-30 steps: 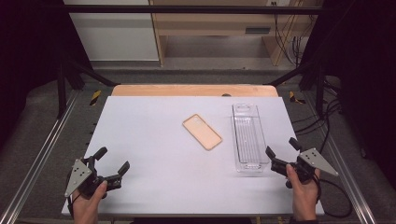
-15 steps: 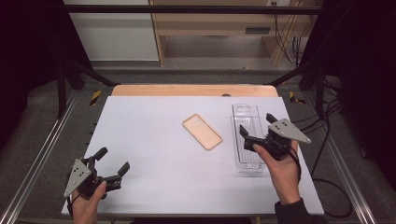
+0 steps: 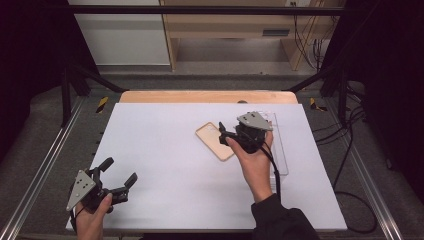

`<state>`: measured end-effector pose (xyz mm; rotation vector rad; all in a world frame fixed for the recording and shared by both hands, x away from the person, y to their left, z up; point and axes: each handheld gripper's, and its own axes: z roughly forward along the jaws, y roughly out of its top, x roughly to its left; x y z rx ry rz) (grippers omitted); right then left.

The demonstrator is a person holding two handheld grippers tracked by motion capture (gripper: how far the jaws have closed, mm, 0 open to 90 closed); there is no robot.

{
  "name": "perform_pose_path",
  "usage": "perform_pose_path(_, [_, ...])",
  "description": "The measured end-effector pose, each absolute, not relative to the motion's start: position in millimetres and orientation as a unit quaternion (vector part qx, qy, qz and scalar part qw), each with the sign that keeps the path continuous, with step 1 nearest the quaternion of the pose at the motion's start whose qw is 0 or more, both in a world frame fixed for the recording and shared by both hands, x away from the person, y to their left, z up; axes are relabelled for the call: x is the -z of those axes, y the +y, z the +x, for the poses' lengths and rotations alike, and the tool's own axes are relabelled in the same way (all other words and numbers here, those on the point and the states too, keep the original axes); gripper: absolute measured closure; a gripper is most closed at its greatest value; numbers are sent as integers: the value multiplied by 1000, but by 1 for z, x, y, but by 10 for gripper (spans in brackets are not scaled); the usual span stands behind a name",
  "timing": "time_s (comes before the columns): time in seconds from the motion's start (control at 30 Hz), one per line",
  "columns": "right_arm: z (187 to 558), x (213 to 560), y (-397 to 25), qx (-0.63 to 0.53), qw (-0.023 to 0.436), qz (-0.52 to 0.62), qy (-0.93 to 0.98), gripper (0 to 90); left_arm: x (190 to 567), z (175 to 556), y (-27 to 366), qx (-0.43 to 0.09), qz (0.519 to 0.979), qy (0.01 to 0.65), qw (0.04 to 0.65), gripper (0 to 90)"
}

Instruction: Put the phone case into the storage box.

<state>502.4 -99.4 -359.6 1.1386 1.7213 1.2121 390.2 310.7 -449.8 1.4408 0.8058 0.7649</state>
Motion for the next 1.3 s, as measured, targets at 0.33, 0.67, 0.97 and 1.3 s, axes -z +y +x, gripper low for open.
perform_pose_path(0.33, [536,394,-68,-421,339,464,701,220,450,391,311,-329,624,349,617,18])
perform_pose_path(0.67, [553,420,-59,-391,302,476,727,568,449,391,311,-329,624,349,618,18])
perform_pose_path(0.97, [561,442,-50,-354,261,467,767,889,449,390,312,-328,622,348,621,19])
perform_pose_path(1.3, [564,461,-47,-327,231,486,777,900,448,389,311,-327,623,346,621,20])
